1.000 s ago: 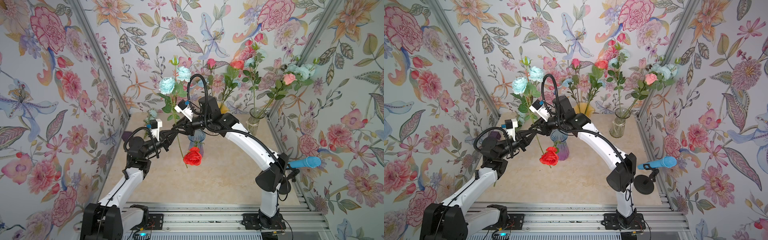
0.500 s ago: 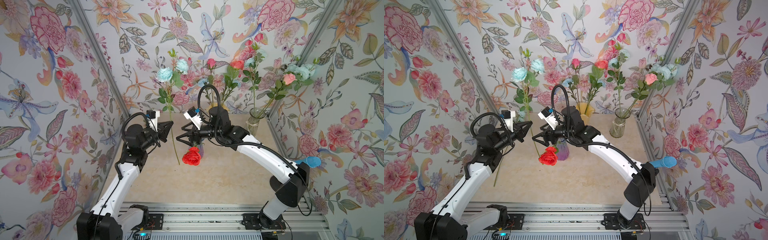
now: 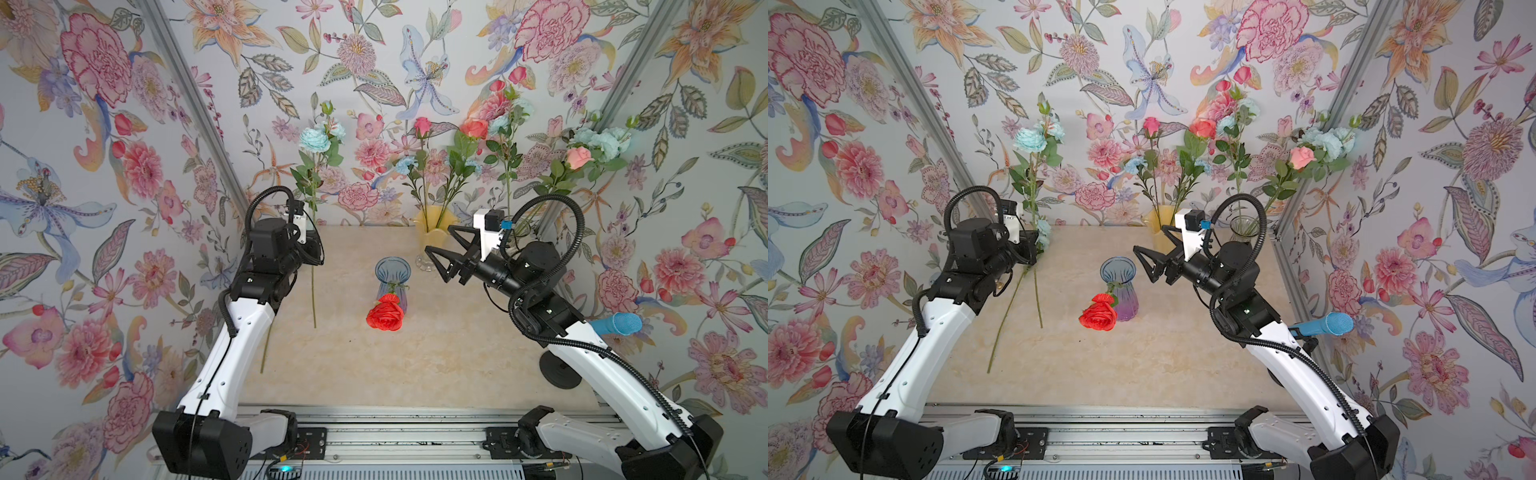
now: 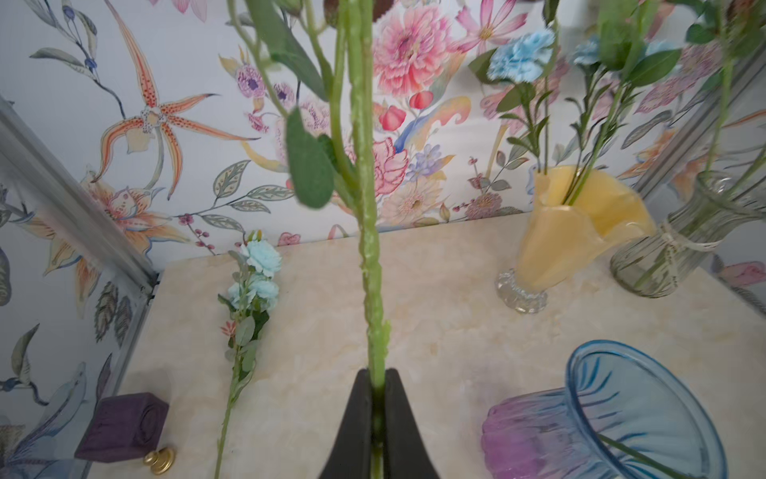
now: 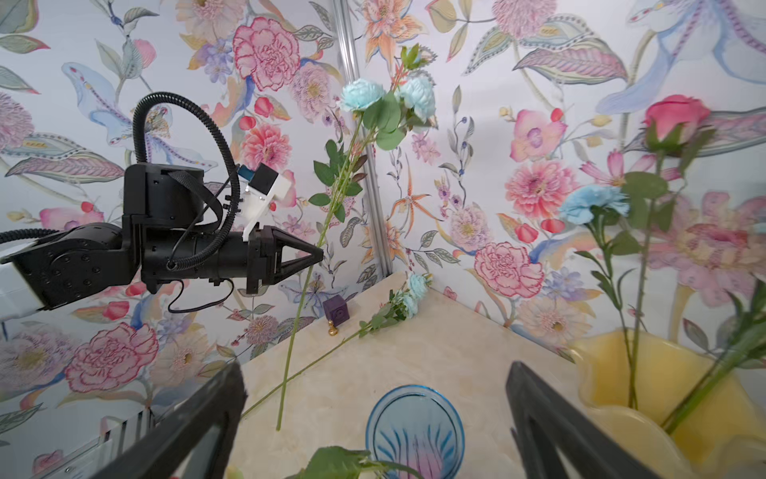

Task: Pick out blue flowers from the vase
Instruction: Place the flower at the center of the board.

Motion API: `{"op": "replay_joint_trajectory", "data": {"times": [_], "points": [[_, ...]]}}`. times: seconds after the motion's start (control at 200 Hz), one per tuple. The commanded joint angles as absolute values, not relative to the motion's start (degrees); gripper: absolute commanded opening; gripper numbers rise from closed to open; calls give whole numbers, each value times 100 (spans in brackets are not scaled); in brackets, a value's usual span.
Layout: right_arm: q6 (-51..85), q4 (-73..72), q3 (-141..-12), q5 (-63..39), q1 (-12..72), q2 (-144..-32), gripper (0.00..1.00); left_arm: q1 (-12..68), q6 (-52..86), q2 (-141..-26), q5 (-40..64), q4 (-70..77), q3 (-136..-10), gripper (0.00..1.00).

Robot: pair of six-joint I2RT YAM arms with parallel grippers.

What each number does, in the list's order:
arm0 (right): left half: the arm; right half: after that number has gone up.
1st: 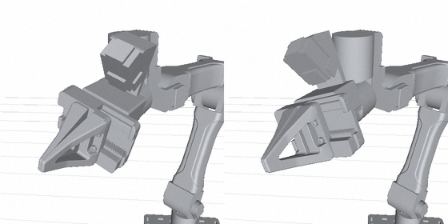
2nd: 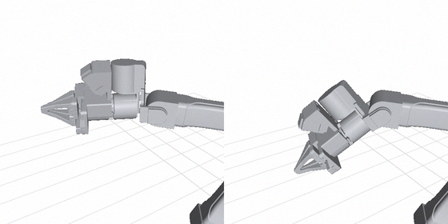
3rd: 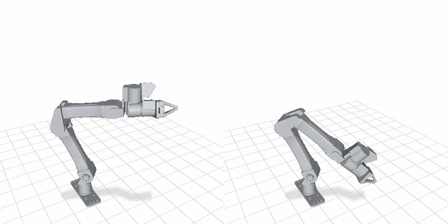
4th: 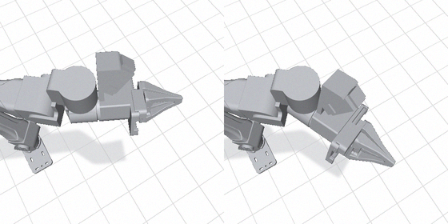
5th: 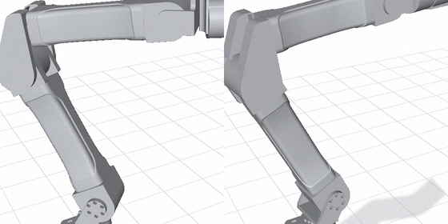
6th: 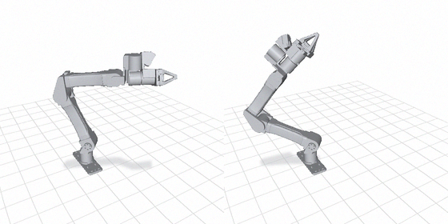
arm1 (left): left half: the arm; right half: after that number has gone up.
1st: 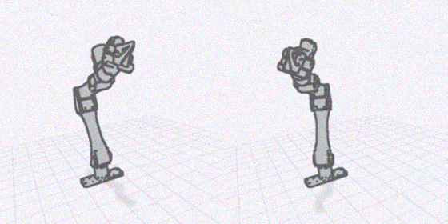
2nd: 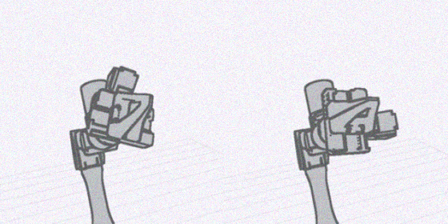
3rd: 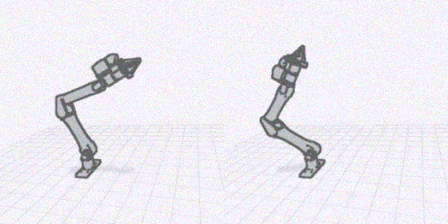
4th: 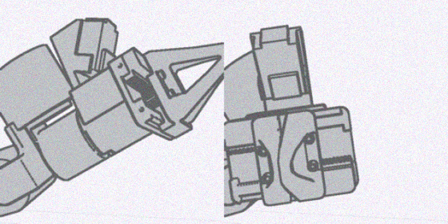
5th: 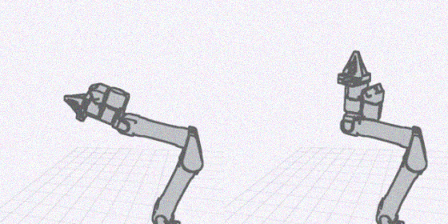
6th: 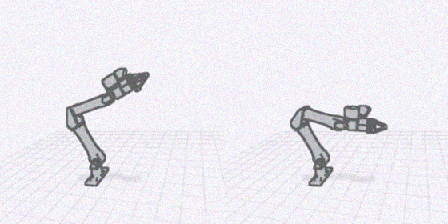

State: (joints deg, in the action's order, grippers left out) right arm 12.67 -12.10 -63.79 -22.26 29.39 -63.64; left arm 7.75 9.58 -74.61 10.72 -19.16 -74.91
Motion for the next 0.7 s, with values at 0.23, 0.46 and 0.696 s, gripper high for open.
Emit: {"op": "replay_joint_trajectory", "data": {"times": [0.23,0.46,0.696], "points": [[1529,-1440,-6223,-2504,2446,-6202,100,727,378,-8908,71,-3341,-8036,0],[1787,-1713,-6168,-2842,2316,-6363,100,980,502,-9867,-518,-3253,-7742,0],[1779,-1744,-6085,-2899,2218,-6293,100,968,537,-10707,-1216,-3109,-7615,0]]}}
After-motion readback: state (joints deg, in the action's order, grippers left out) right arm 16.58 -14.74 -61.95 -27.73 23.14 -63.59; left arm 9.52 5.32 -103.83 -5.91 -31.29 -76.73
